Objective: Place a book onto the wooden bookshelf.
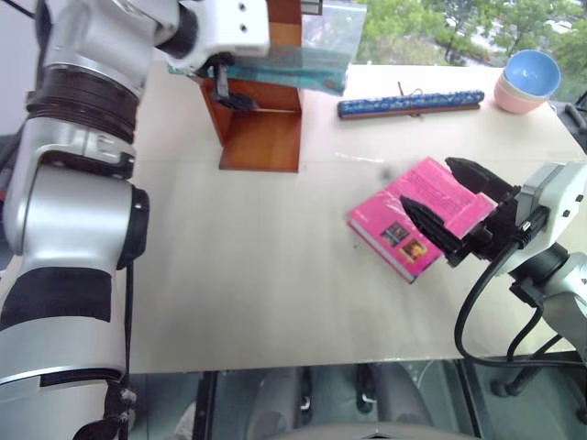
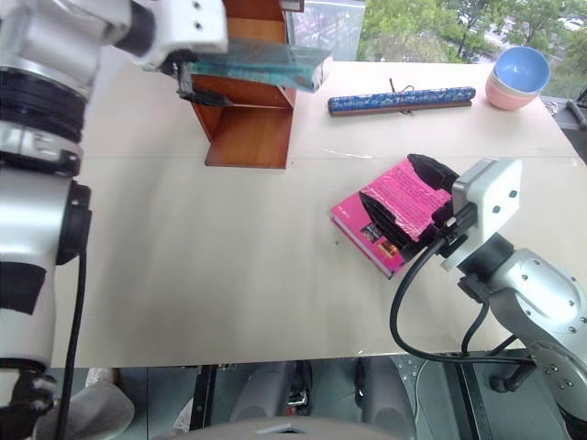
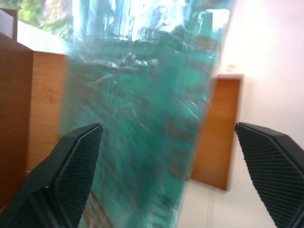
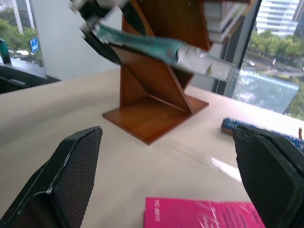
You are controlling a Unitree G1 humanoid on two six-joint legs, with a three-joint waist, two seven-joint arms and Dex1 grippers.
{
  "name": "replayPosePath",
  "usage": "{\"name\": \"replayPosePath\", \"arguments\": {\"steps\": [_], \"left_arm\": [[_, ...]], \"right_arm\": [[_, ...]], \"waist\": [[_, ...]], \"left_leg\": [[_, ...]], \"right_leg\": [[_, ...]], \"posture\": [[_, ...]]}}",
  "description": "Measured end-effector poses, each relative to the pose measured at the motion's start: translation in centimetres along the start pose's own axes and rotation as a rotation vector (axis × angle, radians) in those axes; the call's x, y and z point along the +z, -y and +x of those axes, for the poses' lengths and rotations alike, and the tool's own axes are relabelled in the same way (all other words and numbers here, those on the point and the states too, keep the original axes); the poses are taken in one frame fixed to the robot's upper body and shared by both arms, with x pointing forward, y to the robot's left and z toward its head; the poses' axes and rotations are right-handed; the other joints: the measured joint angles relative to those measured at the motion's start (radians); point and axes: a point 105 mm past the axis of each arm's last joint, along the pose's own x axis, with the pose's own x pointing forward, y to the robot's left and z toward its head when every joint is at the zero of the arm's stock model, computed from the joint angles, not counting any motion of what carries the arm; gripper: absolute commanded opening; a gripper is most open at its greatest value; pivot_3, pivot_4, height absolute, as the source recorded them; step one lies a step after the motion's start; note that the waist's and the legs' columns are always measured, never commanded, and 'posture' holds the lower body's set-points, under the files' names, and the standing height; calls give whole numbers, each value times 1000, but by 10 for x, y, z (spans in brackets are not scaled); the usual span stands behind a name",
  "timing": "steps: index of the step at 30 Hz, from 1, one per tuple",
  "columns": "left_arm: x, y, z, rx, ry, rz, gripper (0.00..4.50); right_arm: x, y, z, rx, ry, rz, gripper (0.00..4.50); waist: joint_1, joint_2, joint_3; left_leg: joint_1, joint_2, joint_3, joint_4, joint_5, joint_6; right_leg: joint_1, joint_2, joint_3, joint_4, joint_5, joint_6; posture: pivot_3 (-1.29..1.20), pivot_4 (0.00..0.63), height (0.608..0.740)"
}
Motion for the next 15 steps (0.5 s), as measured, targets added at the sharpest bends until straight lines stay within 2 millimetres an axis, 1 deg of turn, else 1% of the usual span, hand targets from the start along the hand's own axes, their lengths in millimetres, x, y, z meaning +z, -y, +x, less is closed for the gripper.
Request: {"name": "replayPosePath", "arguments": {"steps": [2,4,6,9,10,12,13,14,15], "left_arm": [[7,-3,-16,47,74,-47,4400],[11,0,-24,66,143,-93,4400],[17,12,-28,38,224,-157,4400],[35,35,-36,-37,381,-206,4400],[43,43,-40,-61,438,-229,4167],[59,56,-40,-111,571,-321,3563],[68,67,-34,-156,635,-375,3222],[74,76,-25,-169,685,-415,2730],[76,83,-17,-171,717,-447,2452]], "right_arm": [[0,2,-1,16,-12,-2,4500],[2,5,0,37,-21,-8,4500],[7,10,1,56,-23,-23,4500],[10,14,0,78,-31,-24,4500],[10,15,-1,78,-37,-27,4500],[9,16,-1,84,-48,-29,4500],[9,15,-1,90,-55,-25,4500],[9,15,-2,87,-57,-23,4500],[10,15,-2,81,-55,-24,4500]], "waist": [[1,0,0],[3,0,0],[5,0,0],[5,0,0],[4,0,0],[6,0,0],[7,0,0],[6,2,-1],[7,4,-2]], "left_leg": [[0,0,-1,0,0,0],[0,0,-1,0,0,0],[1,-1,-3,3,0,0],[1,-1,-3,5,0,0],[2,-1,-3,5,0,0],[4,-1,-4,5,0,0],[6,-1,-5,5,0,0],[8,-1,-5,5,0,0],[10,-2,-6,5,0,0]], "right_leg": [[1,0,-1,0,0,0],[1,-1,-1,0,0,0],[3,-2,-2,1,-1,1],[4,-2,-2,3,-2,3],[4,-2,-2,3,-1,2],[6,-2,-2,4,-2,2],[9,-2,-2,4,-2,3],[11,-2,-3,3,-2,4],[13,-4,-2,4,-2,4]], "posture": [[0,150,738],[0,150,738],[0,150,738],[0,150,738],[0,150,738],[0,150,738],[0,150,738],[0,150,738],[0,150,738]]}}
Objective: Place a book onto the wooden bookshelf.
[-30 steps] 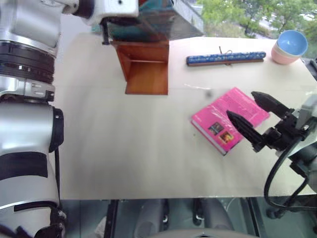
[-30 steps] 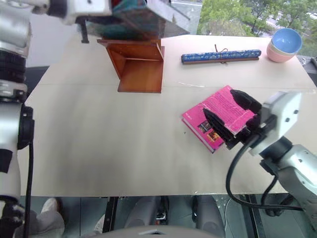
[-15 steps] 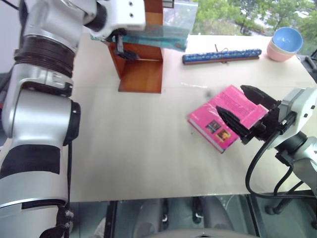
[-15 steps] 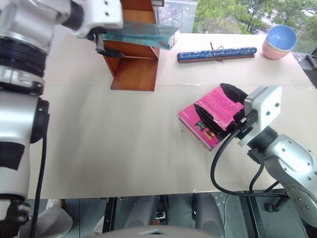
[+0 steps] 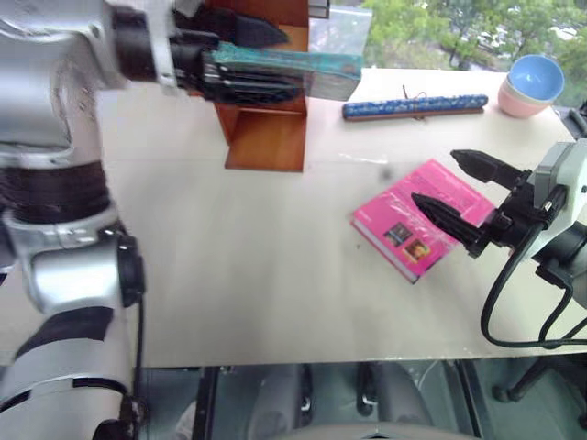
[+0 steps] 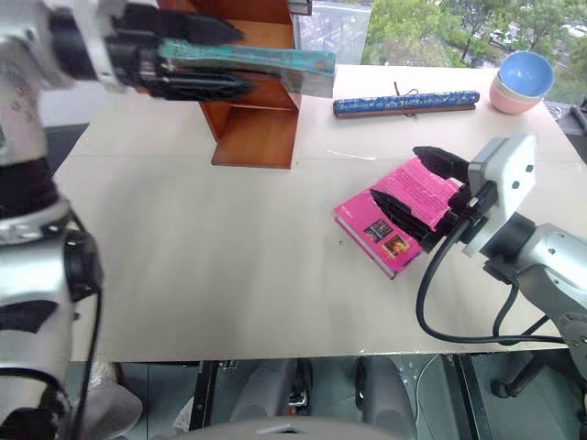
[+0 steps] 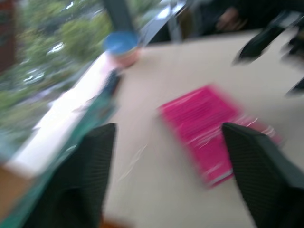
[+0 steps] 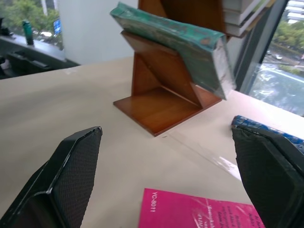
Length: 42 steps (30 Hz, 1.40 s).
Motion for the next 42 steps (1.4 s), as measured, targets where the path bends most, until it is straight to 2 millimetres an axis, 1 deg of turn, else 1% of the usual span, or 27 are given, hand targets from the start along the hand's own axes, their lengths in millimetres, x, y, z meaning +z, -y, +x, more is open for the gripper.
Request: {"name": "replayPosePath", "arguments": {"steps": [2,3,4,6,7,8,9,11,13,14,16,18,20,24,26,27,29,30,31,33,34,36,37,38,39,40,42], "left_arm": [[-26,13,34,-7,77,-145,1385],[-34,15,47,7,104,-198,925],[-40,15,66,53,154,-237,467],[-51,12,115,181,239,-267,467],[-55,12,124,206,231,-266,467],[-64,15,146,246,212,-252,467],[-76,9,164,333,218,-271,467],[-90,4,183,424,207,-274,467],[-98,-11,184,524,201,-274,467],[-100,-22,183,602,200,-282,467],[-95,-42,177,745,230,-291,467],[-87,-55,170,858,284,-282,467],[-83,-57,168,892,322,-267,467],[-89,-59,164,915,343,-278,467],[-88,-57,165,885,354,-284,467],[-90,-53,166,840,372,-291,467],[-97,-47,167,796,369,-303,467],[-101,-41,167,748,374,-299,467],[-108,-34,166,703,371,-300,467],[-132,-17,159,620,330,-275,467],[-140,-12,158,600,310,-270,467],[-154,-3,144,534,257,-171,467],[-158,-2,133,495,238,-128,954],[-159,0,131,480,236,-121,1211],[-160,1,117,435,234,-107,1721],[-161,2,112,416,231,-97,2113],[-169,7,91,358,201,-95,2981]], "right_arm": [[4,3,-2,-24,0,-14,4500],[6,3,-3,-28,-1,-20,4500],[7,3,-5,-42,-8,-24,4500],[11,2,-8,-75,-7,-26,4500],[12,1,-7,-76,-7,-29,4500],[14,-1,-7,-84,-7,-36,4500],[15,-1,-8,-100,-8,-34,4500],[15,0,-8,-125,-11,-37,4500],[15,2,-8,-148,-20,-42,4500],[14,4,-9,-166,-24,-41,4500],[15,4,-9,-186,-22,-41,4500],[16,3,-10,-198,-18,-40,4500],[18,0,-12,-200,-12,-43,4500],[16,1,-16,-223,-22,-35,4500],[16,2,-17,-225,-25,-34,4500],[17,2,-17,-226,-27,-38,4500],[16,2,-18,-226,-32,-37,4500],[15,1,-18,-221,-35,-38,4500],[14,1,-18,-221,-42,-43,4500],[9,1,-18,-215,-70,-61,4500],[6,1,-18,-212,-82,-59,4500],[-5,2,-16,-201,-120,-40,4500],[-12,7,-15,-216,-147,-30,4500],[-15,9,-14,-226,-158,-27,4500],[-24,17,-11,-253,-184,-32,4500],[-28,19,-11,-261,-196,-30,4500],[-44,20,-10,-256,-237,-16,4500]], "waist": [[2,-1,1],[2,-2,1],[4,-2,1],[19,-3,1],[21,-3,1],[23,-3,1],[23,-2,1],[19,-3,1],[15,-3,1],[16,-3,1],[20,-3,1],[23,-3,1],[21,-3,1],[9,-3,1],[9,-3,1],[9,-2,0],[8,-2,1],[8,-2,0],[6,-2,0],[3,-2,0],[2,-2,0],[-2,-2,0],[-4,-1,0],[-5,-1,0],[-5,-1,0],[-5,-1,0],[-5,0,-1]], "left_leg": [[0,-1,-3,1,0,0],[-1,-1,-4,2,0,0],[-1,-1,-5,4,0,0],[0,-1,-4,4,0,0],[-1,-2,-4,4,0,0],[-1,-2,-4,4,0,0],[0,-2,-4,4,0,0],[-1,-2,-3,3,0,0],[-2,-1,-1,2,0,1],[-3,-1,-2,2,0,1],[-3,-1,-1,1,-1,2],[-4,-1,-1,1,-2,4],[-4,-2,1,0,-3,6],[-4,-2,3,-2,-4,7],[-4,-2,3,-2,-4,7],[-3,-2,3,-2,-4,7],[-4,-2,3,-2,-4,7],[-4,-2,3,-2,-4,7],[-3,-2,3,-2,-4,7],[-3,-2,3,-2,-4,6],[-3,-2,3,-2,-4,6],[-3,-2,3,-2,-4,6],[-2,-1,4,-2,-3,6],[-2,-1,4,-2,-3,5],[-2,-1,4,-1,-3,5],[-1,-1,5,-1,-3,5],[-1,-1,4,-1,-2,4]], "right_leg": [[3,-1,0,0,0,0],[3,0,-1,0,1,-1],[3,-1,-1,0,2,-3],[4,-1,-1,-1,3,-4],[4,-1,-1,-1,3,-4],[4,-1,-1,0,3,-4],[4,-1,-1,0,3,-4],[2,0,-1,0,3,-4],[-2,0,-1,0,3,-5],[-2,0,-1,0,3,-5],[-2,0,-1,0,3,-5],[-2,-1,-3,-2,3,-4],[-2,-2,-3,-4,3,-4],[-2,-2,-2,-7,5,-2],[-2,-1,-3,-7,5,-1],[-2,-1,-3,-7,5,-1],[-2,-1,-3,-7,5,-1],[-1,-1,-2,-8,5,-1],[-1,-1,-2,-8,5,-1],[-1,-1,-2,-8,5,-1],[-1,-1,-2,-8,5,-1],[-1,-1,-1,-7,5,-2],[-1,-1,-1,-7,5,-2],[-1,0,0,-7,5,-2],[-1,0,0,-7,5,-2],[-1,0,0,-6,5,-2],[-1,0,0,-5,5,-2]], "posture": [[0,150,738],[0,150,738],[0,150,738],[0,150,738],[0,150,738],[0,150,738],[0,150,738],[0,150,738],[0,150,738],[0,150,738],[0,150,738],[0,150,738],[0,150,738],[0,150,738],[0,150,738],[0,150,738],[0,150,738],[0,150,738],[0,150,738],[0,150,738],[0,150,738],[0,150,738],[0,150,738],[0,150,738],[0,150,738],[0,150,738],[0,150,738]]}}
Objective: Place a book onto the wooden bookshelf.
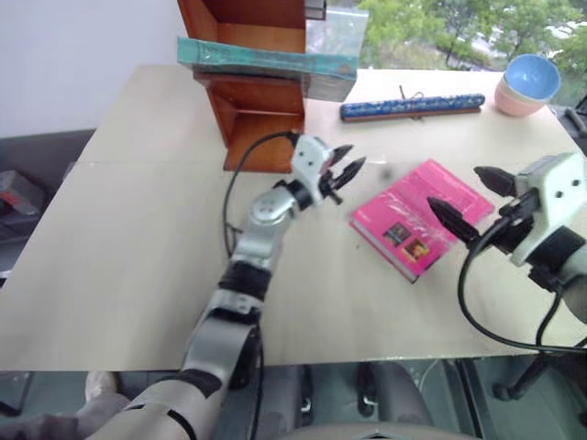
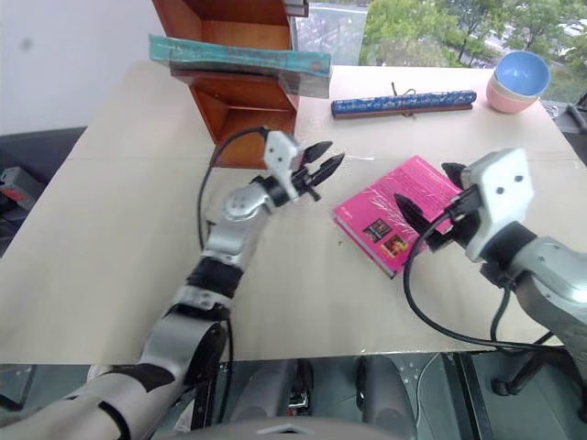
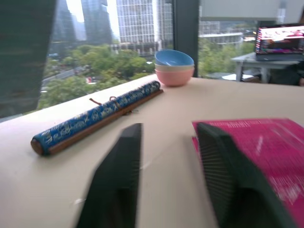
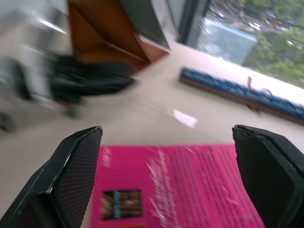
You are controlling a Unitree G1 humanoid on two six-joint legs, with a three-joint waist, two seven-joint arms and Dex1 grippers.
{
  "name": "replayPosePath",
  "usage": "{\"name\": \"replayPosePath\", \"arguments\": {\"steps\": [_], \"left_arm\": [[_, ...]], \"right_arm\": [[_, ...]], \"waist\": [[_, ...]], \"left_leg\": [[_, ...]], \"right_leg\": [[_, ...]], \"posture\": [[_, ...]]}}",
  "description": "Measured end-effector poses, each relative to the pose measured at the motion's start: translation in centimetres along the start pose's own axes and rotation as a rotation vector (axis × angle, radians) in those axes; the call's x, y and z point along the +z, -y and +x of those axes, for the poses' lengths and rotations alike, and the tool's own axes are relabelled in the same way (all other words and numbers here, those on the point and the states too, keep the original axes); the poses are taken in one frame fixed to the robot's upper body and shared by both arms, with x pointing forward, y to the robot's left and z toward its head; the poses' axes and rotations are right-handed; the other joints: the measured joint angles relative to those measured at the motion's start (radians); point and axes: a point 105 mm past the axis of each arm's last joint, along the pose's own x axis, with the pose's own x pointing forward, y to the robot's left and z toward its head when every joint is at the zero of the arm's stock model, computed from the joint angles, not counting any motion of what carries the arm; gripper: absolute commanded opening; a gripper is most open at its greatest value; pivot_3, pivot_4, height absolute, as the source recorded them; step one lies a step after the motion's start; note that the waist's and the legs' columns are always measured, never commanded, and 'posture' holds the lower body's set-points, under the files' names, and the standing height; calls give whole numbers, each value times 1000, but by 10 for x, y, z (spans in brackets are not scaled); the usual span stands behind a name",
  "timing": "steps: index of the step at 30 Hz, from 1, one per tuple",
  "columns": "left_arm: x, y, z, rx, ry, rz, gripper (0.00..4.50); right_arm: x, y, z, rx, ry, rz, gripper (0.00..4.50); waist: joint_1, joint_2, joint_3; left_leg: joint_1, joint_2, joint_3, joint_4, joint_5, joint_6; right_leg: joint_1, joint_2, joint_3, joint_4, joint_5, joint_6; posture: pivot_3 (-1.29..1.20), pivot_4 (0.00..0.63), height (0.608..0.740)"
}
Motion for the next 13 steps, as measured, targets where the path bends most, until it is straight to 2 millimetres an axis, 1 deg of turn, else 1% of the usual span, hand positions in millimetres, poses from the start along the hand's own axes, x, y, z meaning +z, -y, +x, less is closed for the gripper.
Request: {"name": "replayPosePath", "arguments": {"steps": [1,3,4,5,6,7,8,9,10,11,12,13], "left_arm": [[-6,-5,-18,-14,-42,-20,3584],[-10,-20,-42,16,-94,-59,4461],[-8,-26,-55,27,-114,-70,4461],[-8,-26,-56,27,-116,-72,4461],[-6,-34,-70,43,-142,-78,4461],[-4,-40,-76,61,-148,-84,4461],[3,-41,-83,54,-149,-90,4461],[4,-35,-113,13,-213,-104,4461],[-2,-33,-173,2,-374,-166,4461],[-1,-33,-191,4,-424,-182,4461],[1,-32,-197,-5,-441,-189,4461],[5,-28,-206,-33,-478,-188,4461]], "right_arm": [[-14,-2,-2,13,-52,0,4500],[-31,0,-9,10,-117,4,4500],[-37,2,-14,0,-141,7,4500],[-37,3,-15,-1,-142,7,4500],[-43,7,-21,-20,-168,8,4500],[-42,12,-23,-38,-167,-2,4500],[-41,13,-30,-37,-173,-4,4500],[-45,15,-51,-32,-216,-8,4500],[-59,21,-83,-50,-321,16,4500],[-62,23,-91,-49,-351,16,4500],[-62,23,-94,-43,-361,15,4500],[-63,22,-99,-21,-381,12,4500]], "waist": [[1,0,0],[4,0,0],[4,0,0],[4,0,0],[3,0,0],[4,0,0],[8,1,0],[3,1,-1],[-2,2,-1],[-5,3,-1],[-3,3,-1],[2,3,-1]], "left_leg": [[0,0,0,0,0,0],[-1,0,-2,0,0,0],[-1,0,-2,0,0,0],[-2,0,-2,0,0,0],[-1,0,-2,0,0,0],[-1,-1,-2,0,0,0],[-1,-1,-3,0,0,0],[2,0,-5,-1,0,-1],[3,1,-5,-4,-1,-2],[4,2,-5,-4,-2,-4],[5,2,-5,-4,-2,-4],[6,3,-5,-4,-4,-9]], "right_leg": [[0,0,0,1,0,0],[-1,0,-1,1,0,0],[0,0,-1,1,0,0],[0,0,-2,1,0,0],[0,0,-1,0,0,0],[1,0,-1,-1,0,1],[2,0,-2,-2,0,1],[7,0,-4,-4,0,1],[5,1,-3,-7,0,1],[7,3,-3,-9,-1,1],[7,3,-3,-9,-1,1],[9,2,-3,-9,-5,1]], "posture": [[0,150,738],[0,150,738],[0,150,738],[0,150,738],[0,150,738],[0,150,738],[0,150,738],[0,150,738],[0,150,738],[0,150,738],[0,150,738],[0,150,738]]}}
